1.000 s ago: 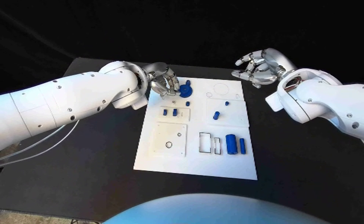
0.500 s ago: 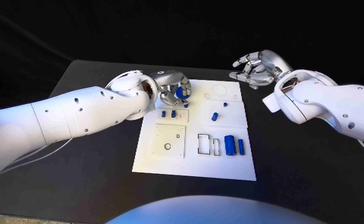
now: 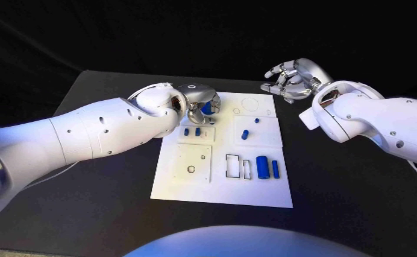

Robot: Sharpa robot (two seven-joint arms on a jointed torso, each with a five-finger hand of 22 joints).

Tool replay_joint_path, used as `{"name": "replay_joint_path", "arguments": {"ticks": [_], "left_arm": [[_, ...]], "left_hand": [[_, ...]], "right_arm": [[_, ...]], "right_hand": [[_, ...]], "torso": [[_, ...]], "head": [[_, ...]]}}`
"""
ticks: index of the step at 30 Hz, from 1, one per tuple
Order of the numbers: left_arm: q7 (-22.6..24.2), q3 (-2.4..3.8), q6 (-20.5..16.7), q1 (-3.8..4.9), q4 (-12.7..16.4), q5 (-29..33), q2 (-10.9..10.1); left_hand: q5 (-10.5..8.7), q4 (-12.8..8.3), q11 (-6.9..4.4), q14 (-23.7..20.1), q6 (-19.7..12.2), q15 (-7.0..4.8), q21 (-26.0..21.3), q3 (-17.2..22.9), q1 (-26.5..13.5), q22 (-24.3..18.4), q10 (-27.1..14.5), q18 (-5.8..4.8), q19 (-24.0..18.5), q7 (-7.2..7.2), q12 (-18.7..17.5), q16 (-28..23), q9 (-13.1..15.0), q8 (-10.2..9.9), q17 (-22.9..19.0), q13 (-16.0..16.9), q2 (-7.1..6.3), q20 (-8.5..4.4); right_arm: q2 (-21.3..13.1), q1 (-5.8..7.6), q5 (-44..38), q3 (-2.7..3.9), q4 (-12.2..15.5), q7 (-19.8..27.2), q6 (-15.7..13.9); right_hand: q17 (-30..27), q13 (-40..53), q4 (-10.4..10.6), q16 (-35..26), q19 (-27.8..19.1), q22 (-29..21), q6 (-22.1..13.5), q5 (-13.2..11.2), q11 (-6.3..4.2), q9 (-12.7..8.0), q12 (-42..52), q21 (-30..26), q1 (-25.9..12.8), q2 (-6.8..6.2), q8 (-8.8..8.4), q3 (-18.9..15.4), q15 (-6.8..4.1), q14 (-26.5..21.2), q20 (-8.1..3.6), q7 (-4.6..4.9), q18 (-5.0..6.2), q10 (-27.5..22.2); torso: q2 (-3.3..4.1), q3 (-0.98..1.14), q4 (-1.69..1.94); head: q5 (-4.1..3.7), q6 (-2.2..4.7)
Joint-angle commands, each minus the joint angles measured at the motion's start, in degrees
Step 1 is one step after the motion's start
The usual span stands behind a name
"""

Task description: Assemble the parts on the task board

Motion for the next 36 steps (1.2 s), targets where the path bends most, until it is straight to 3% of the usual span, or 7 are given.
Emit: {"name": "replay_joint_path", "arguments": {"ticks": [1,9,25,30,36], "left_arm": [[-1.28,0.02,4.52,-0.02,-0.41,-2.73,0.62],[-1.96,0.00,6.95,-0.05,-1.90,-3.01,2.04],[-2.94,0.01,8.57,-0.15,-3.55,-3.00,3.46],[-2.41,0.01,9.11,-0.25,-3.86,-2.66,3.83],[-1.99,0.00,9.01,-0.42,-4.00,-2.04,3.96]], "left_hand": [[-0.14,-0.37,-0.36,0.82,0.71,-0.03,1.24,0.24,0.04,6.20,0.19,-1.16,1.01,0.04,-0.33,0.54,-0.17,-0.22,0.28,-0.31,-0.14,-0.02],[0.09,-0.68,-0.41,2.53,1.52,-0.16,6.83,0.83,-0.34,7.36,1.67,-2.05,3.83,0.24,-0.49,2.26,-0.66,-0.77,1.55,-1.24,-0.09,-0.18],[-0.07,-2.04,-0.47,3.50,3.51,0.19,9.74,4.20,0.25,7.80,4.30,-2.46,4.82,0.54,-1.00,3.37,-1.12,-1.17,1.62,-2.58,0.54,0.01],[-0.34,-3.06,-1.04,3.99,4.74,-0.55,11.04,6.02,0.14,8.01,5.92,-2.51,5.17,-0.06,-1.53,3.97,-1.17,-1.21,1.85,-3.27,0.69,-0.39],[-0.48,-3.37,-1.19,4.30,5.16,-0.63,11.73,6.56,-0.33,8.14,6.66,-2.62,5.41,-0.14,-1.86,4.29,-1.19,-1.30,2.08,-3.57,0.69,-0.55]], "right_arm": [[0.06,-0.04,-0.23,0.01,0.10,0.52,0.20],[0.09,-0.04,-0.23,0.01,0.18,0.53,0.16],[0.24,-0.04,-0.23,0.01,0.15,0.60,0.14],[0.30,-0.04,-0.23,0.01,0.12,0.59,0.19],[0.29,-0.04,-0.23,0.01,0.11,0.57,0.21]], "right_hand": [[0.05,-0.06,-0.06,-0.12,-0.34,0.00,-0.43,0.04,-0.07,-0.06,-0.06,-0.23,-0.31,0.06,0.37,0.09,-0.29,-0.22,0.11,-0.09,0.33,-0.27],[0.05,-0.06,-0.06,-0.12,-0.34,0.00,-0.43,0.04,-0.07,-0.06,-0.06,-0.23,-0.31,0.06,0.37,0.09,-0.29,-0.22,0.11,-0.09,0.33,-0.27],[0.13,0.06,-0.07,-0.09,-0.34,-0.01,-0.42,0.26,-0.08,-0.08,0.16,-0.32,-0.22,0.11,0.54,0.19,-0.30,-0.18,0.11,-0.10,0.34,-0.17],[0.13,0.06,-0.07,-0.09,-0.34,-0.01,-0.42,0.26,-0.08,-0.08,0.16,-0.32,-0.22,0.11,0.54,0.19,-0.30,-0.18,0.11,-0.10,0.34,-0.17],[0.16,0.13,-0.07,-0.08,-0.31,0.02,-0.39,0.30,-0.08,-0.09,0.26,-0.27,-0.21,0.13,0.60,0.22,-0.30,-0.17,0.11,-0.10,0.33,-0.10]], "torso": [[-0.01,0.03,0.04],[0.00,-0.01,0.10],[-0.05,0.03,0.12],[-0.02,-0.01,0.12],[-0.07,0.02,0.13]], "head": [[-0.01,-0.15],[-0.14,-0.25],[-0.13,-0.53],[-0.16,-0.69],[-0.18,-0.79]]}}
